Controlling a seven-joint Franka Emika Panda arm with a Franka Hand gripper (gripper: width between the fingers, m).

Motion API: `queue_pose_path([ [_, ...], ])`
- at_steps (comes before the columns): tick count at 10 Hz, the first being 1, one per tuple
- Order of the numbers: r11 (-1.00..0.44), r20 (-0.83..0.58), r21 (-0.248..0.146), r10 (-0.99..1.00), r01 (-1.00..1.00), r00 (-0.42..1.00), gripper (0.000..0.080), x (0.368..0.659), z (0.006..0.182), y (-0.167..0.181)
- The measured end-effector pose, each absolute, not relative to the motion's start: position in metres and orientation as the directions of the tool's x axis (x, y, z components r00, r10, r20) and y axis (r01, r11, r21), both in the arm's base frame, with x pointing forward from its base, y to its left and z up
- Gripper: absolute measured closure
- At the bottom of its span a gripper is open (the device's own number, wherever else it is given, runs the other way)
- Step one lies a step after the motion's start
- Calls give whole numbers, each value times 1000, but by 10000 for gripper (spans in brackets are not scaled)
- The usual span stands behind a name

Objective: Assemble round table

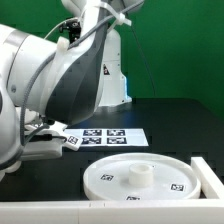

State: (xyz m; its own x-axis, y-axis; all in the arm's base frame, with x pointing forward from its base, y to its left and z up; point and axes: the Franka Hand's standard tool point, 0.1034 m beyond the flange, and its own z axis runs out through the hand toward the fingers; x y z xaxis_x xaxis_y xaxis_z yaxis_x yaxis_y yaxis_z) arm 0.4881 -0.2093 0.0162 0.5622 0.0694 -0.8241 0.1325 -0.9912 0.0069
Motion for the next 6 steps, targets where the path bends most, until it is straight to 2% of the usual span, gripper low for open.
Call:
queue_pose_path([
  [5,-991,-827,3,73,134,558,150,478,9,-209],
  [6,-991,-827,3,73,134,558,278,478,9,-209],
])
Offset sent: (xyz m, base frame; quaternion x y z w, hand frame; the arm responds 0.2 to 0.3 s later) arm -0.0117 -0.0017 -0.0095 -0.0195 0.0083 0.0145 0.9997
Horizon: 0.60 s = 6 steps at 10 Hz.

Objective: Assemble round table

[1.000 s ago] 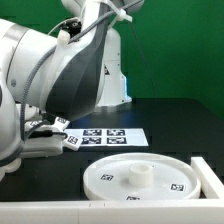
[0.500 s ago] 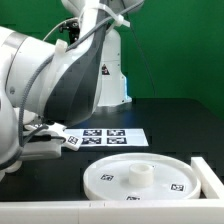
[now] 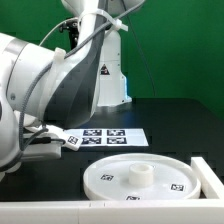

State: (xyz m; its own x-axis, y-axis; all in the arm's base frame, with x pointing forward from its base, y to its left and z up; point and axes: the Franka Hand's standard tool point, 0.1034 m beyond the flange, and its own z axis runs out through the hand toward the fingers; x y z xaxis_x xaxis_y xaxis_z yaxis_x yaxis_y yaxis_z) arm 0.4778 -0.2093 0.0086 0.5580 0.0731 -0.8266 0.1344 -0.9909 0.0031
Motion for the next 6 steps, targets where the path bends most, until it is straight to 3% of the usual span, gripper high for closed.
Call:
queue_pose_path([
  [1,-991,-827,3,73,134,558,278,478,9,-209],
  [2,-991,-827,3,73,134,558,400,478,9,-209],
  [6,-991,-827,3,73,134,558,396,478,9,-209],
])
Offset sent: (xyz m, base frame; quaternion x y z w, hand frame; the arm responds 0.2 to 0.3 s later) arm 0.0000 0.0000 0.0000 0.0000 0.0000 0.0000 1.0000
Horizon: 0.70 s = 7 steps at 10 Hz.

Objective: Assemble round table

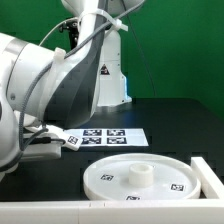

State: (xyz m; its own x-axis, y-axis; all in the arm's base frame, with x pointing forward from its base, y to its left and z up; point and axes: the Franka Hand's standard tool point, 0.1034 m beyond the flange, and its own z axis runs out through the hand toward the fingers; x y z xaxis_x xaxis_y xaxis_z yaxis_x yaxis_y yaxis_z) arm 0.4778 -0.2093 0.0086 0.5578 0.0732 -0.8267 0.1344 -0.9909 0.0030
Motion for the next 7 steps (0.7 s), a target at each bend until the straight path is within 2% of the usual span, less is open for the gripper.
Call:
queue_pose_path([
  [1,-990,-829,-6,83,139,553,396,478,11,-210],
  [3,-991,-829,-33,102,133,551,395,477,42,-217],
  [5,-990,-807,-35,107,133,581,394,480,66,-210],
  [6,-992,-812,-30,96,124,576,394,484,85,-199],
  [7,-994,-783,5,64,110,618,394,496,87,-183],
])
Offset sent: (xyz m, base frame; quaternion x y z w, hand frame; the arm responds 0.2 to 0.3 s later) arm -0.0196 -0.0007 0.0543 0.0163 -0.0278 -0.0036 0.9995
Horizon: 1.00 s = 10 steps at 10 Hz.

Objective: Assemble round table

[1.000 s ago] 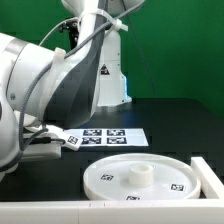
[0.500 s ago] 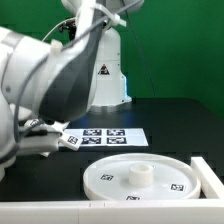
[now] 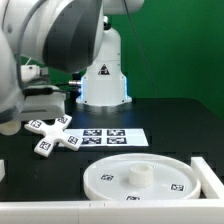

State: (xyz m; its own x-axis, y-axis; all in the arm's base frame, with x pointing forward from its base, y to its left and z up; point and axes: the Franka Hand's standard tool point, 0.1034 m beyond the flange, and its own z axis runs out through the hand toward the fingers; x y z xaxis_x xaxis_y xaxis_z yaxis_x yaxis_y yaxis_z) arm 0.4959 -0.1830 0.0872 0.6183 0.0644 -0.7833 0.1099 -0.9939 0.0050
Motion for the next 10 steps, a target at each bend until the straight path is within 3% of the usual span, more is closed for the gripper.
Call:
queue_pose_path([
  [3,-997,-635,31,35,71,772,394,516,102,-128],
  [8,-996,-365,50,48,71,930,393,534,103,-129],
  [10,-1000,-187,3,-14,-13,982,393,539,118,-86],
])
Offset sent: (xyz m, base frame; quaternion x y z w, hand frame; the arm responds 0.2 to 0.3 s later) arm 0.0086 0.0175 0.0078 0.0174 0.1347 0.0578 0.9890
